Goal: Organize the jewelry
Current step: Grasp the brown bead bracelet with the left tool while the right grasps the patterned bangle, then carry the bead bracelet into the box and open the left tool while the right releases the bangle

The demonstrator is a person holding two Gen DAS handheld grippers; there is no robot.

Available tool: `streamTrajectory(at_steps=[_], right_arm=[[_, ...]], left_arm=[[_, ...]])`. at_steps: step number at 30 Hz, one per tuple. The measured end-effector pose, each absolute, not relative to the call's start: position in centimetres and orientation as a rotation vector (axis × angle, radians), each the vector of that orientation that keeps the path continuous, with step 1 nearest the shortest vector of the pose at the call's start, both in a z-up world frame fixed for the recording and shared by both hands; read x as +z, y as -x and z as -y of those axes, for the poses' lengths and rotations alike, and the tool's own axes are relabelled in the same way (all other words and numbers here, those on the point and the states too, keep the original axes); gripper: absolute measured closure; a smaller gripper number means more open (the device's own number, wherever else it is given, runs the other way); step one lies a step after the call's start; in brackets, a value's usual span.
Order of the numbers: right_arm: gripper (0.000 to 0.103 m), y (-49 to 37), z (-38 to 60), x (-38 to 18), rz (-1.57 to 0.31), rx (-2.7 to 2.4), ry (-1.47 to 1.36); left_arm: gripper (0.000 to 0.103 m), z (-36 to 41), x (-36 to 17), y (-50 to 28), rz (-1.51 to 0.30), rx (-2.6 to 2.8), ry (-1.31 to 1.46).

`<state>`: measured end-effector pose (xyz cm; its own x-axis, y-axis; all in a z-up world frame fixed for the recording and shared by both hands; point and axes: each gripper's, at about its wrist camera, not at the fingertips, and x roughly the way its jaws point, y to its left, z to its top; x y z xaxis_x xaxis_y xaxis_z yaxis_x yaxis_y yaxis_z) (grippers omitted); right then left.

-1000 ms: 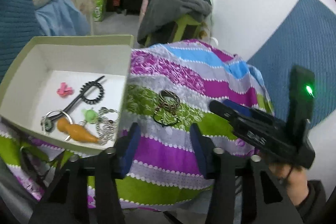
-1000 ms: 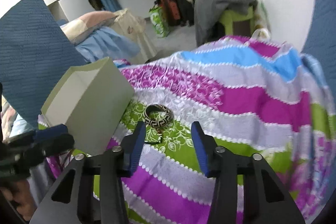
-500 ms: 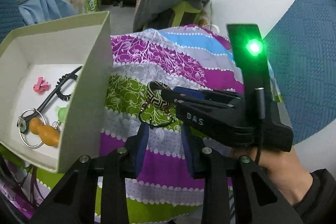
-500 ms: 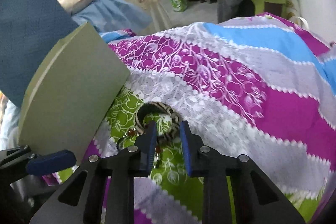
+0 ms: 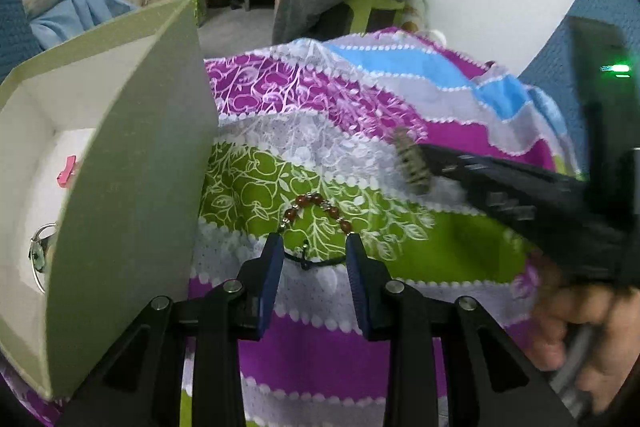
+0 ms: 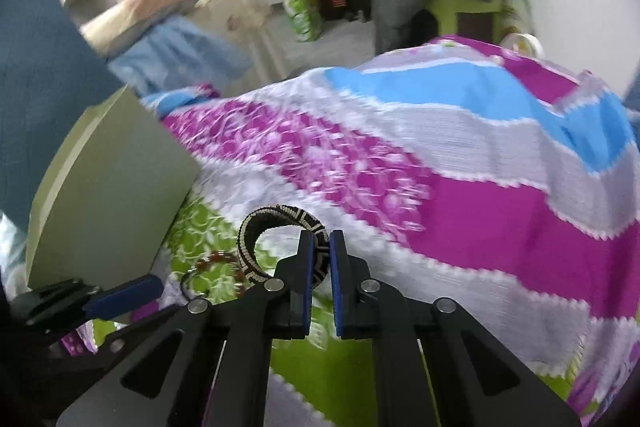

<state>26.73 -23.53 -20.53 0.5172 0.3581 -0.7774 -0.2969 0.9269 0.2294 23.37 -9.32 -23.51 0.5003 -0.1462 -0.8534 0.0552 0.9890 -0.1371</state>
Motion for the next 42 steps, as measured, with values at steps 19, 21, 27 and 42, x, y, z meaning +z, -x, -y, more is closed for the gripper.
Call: streamTrajectory(at_steps=[19,21,27,42], right_arm=[[0.097,-25.3,25.3,-20.7,-0.964,0.336,-0.048],[0.097,-25.1,25.5,-20.7,-0.97,0.32,-0.031],[0.097,-24.0,26.8,-20.6,-0.993,0.278,-0.046],[0.097,-18.1,25.9,-19.3,-1.038,0.181,-0.1]], left_arm=[[0.08,10.5,-25.8,-26.2,-1.06,-0.071,-0.036],[0.092,10.8,-25.8,-26.2,-1.065,-0.1,-0.032],[0.099,10.4,-25.6,-25.4,-1.061,-0.124,-0.008],[0.099,8.9,-21.3,-21.3,-1.04,-0.235,0.102]])
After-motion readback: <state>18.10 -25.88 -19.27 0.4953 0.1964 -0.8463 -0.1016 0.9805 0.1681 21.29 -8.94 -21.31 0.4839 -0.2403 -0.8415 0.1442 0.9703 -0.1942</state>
